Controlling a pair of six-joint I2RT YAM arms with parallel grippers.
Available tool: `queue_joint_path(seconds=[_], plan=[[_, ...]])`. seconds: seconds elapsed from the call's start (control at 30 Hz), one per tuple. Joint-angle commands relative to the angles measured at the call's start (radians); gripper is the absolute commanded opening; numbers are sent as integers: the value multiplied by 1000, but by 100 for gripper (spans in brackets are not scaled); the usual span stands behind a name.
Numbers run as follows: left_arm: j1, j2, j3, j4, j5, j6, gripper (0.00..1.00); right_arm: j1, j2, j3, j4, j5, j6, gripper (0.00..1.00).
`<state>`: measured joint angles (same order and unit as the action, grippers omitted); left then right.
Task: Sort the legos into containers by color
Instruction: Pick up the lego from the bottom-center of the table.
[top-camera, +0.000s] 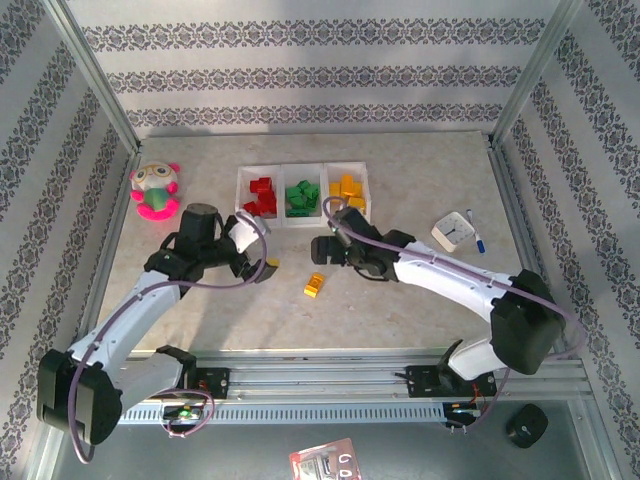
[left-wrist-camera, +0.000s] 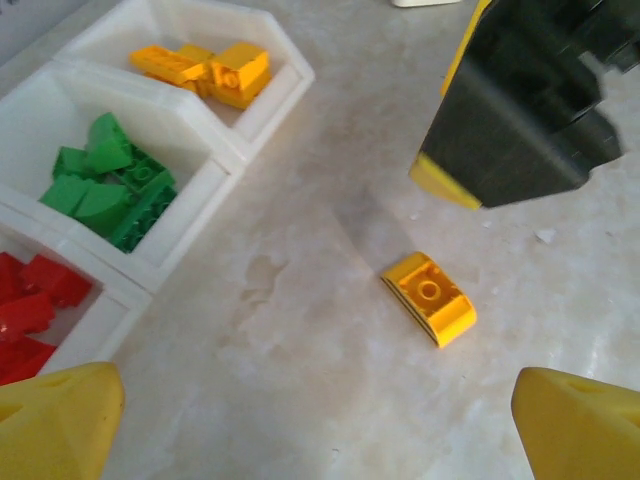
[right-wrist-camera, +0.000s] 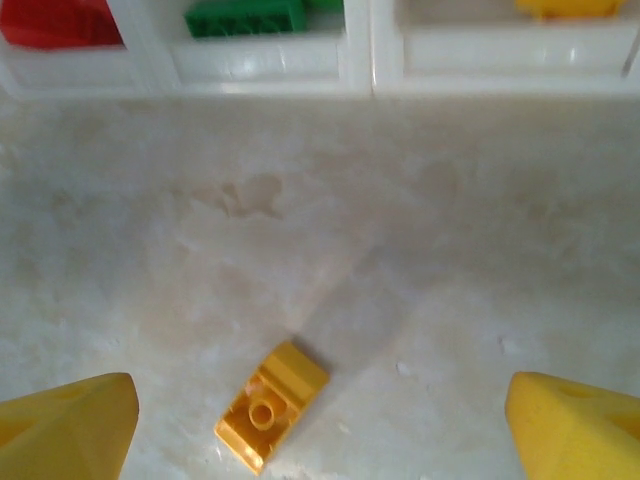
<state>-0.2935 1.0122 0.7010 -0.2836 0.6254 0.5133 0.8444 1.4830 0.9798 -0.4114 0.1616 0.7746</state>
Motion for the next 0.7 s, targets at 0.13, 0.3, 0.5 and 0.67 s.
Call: queue_joint_path(seconds=[0.13, 0.3, 0.5, 0.67], plan=[[-12, -70, -70, -28, 95, 75, 99, 68, 103, 17, -5, 25, 147, 94], [-12, -68, -72, -26, 102, 75, 99, 71, 193, 77, -16, -12, 178, 93], [-12, -73, -99, -9, 115, 69, 99, 71, 301, 135, -63, -60, 212, 91], [-12, -72, -108, 5, 121, 61, 99, 73, 375, 207, -143, -70, 217, 89]])
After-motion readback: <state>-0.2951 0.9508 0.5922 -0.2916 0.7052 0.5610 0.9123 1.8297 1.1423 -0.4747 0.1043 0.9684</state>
